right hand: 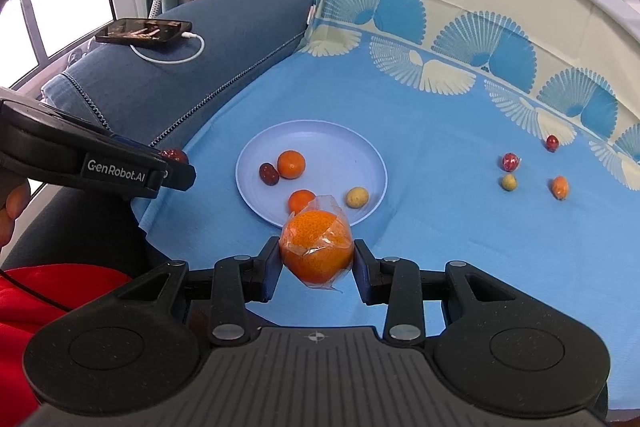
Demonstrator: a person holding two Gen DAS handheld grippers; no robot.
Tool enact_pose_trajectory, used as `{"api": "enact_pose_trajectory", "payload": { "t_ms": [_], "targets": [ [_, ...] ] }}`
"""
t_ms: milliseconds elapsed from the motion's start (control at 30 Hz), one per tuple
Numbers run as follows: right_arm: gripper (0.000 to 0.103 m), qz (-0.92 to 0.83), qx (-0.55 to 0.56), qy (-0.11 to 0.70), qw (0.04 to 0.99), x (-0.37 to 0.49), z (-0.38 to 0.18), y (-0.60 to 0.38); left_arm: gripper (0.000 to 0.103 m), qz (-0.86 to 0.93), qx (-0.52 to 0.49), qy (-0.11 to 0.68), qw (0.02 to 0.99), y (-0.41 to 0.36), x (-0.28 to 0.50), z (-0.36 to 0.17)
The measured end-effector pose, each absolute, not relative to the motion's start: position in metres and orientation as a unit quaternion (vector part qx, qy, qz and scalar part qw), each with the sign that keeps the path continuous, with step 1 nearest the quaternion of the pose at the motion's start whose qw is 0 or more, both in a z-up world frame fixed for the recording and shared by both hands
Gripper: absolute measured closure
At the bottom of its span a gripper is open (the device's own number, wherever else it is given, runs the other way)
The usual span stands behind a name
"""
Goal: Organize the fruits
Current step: 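Carry the date and wrapped mandarin over the plate with both grippers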
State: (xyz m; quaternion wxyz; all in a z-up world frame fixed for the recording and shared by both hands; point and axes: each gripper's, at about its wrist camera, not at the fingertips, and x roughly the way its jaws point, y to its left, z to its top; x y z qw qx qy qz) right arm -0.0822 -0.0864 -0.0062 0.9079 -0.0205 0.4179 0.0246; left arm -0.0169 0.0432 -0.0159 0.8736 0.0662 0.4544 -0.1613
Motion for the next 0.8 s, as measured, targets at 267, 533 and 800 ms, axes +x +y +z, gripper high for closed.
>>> {"api": "enact_pose_trajectory", "payload": {
  "t_ms": [267, 533, 800],
  "targets": [
    [0.064, 0.020, -0.007, 0.434, 0.901, -0.056, -0.021, -0.092, 0.070, -0.156, 0.059, 0.459, 0.873, 0.037, 0.022, -0.021],
    [0.064, 0.021, 0.016, 0.450, 0.893, -0.011, -0.043, -0.102, 0.070, -0.152, 0.069, 0.469, 0.867, 0.018, 0.074, -0.038],
    [0.064, 0.016, 0.027, 0.472, 0.881, 0.040, -0.072, -0.115, 0.070, -0.157, 0.084, 0.481, 0.858, -0.003, 0.123, -0.067]
  ]
}}
